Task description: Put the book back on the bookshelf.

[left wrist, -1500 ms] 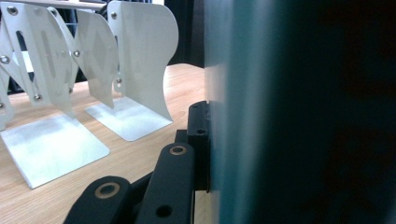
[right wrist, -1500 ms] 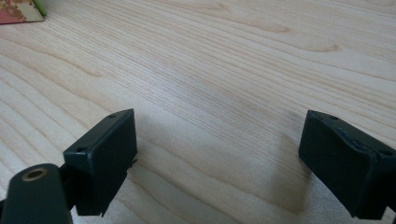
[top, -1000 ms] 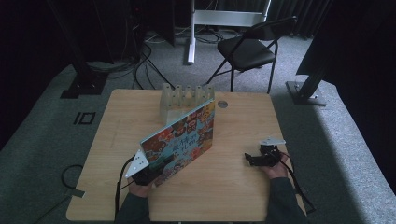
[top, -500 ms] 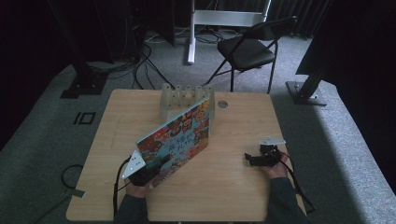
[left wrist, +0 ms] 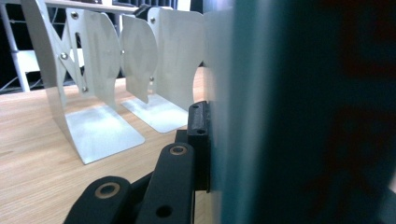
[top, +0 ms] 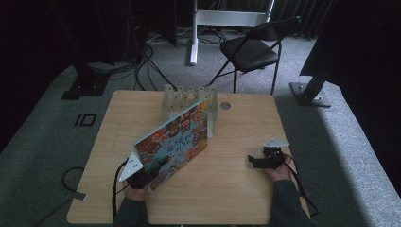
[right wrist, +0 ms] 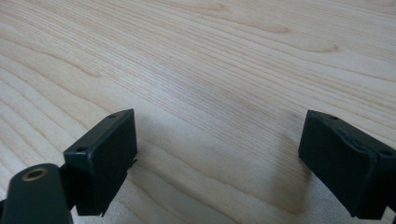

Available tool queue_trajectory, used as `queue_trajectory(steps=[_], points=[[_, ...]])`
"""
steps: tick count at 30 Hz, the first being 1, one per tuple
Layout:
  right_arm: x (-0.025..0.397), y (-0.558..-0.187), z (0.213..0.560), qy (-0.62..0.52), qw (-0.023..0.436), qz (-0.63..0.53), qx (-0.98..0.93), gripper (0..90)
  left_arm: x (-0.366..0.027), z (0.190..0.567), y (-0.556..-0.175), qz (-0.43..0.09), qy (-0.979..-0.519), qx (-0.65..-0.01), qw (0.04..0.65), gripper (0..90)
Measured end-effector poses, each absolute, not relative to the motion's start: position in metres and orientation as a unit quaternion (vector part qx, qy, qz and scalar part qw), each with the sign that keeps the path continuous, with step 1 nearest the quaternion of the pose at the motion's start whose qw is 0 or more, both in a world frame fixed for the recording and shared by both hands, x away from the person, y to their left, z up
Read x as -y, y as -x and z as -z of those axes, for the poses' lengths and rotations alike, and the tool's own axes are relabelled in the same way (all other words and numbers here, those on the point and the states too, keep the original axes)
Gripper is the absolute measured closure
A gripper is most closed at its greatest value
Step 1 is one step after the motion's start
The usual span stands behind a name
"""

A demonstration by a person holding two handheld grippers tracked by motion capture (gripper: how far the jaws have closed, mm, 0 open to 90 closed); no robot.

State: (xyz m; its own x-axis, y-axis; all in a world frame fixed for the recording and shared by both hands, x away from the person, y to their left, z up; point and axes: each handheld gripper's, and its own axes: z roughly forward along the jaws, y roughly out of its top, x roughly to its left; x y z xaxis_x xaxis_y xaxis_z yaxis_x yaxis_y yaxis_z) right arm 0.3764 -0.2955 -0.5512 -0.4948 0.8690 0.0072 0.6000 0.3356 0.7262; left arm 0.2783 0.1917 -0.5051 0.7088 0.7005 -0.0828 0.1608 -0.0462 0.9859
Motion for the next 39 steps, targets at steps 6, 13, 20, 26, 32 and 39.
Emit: queue_trajectory(steps=[6,13,20,26,32,39], points=[[0.295,-0.376,0.551,-0.463,0.196,-0.343,-0.793,11.2,-0.197,0.503,-0.277,-0.224,-0.684,-0.315,0.618,80.8],[0.295,-0.376,0.551,-0.463,0.196,-0.343,-0.793,11.2,-0.202,0.501,-0.276,-0.226,-0.681,-0.317,0.620,80.9],[0.295,-0.376,0.551,-0.463,0.196,-0.343,-0.793,11.2,-0.205,0.498,-0.275,-0.230,-0.681,-0.318,0.618,80.9],[0.295,-0.376,0.551,-0.463,0.196,-0.343,-0.793,11.2,-0.207,0.496,-0.273,-0.237,-0.679,-0.322,0.616,81.1],[0.295,-0.376,0.551,-0.462,0.196,-0.343,-0.794,11.2,-0.210,0.494,-0.274,-0.231,-0.677,-0.326,0.618,81.3],[0.295,-0.376,0.551,-0.463,0.196,-0.343,-0.793,11.2,-0.213,0.494,-0.272,-0.238,-0.670,-0.336,0.618,81.3]])
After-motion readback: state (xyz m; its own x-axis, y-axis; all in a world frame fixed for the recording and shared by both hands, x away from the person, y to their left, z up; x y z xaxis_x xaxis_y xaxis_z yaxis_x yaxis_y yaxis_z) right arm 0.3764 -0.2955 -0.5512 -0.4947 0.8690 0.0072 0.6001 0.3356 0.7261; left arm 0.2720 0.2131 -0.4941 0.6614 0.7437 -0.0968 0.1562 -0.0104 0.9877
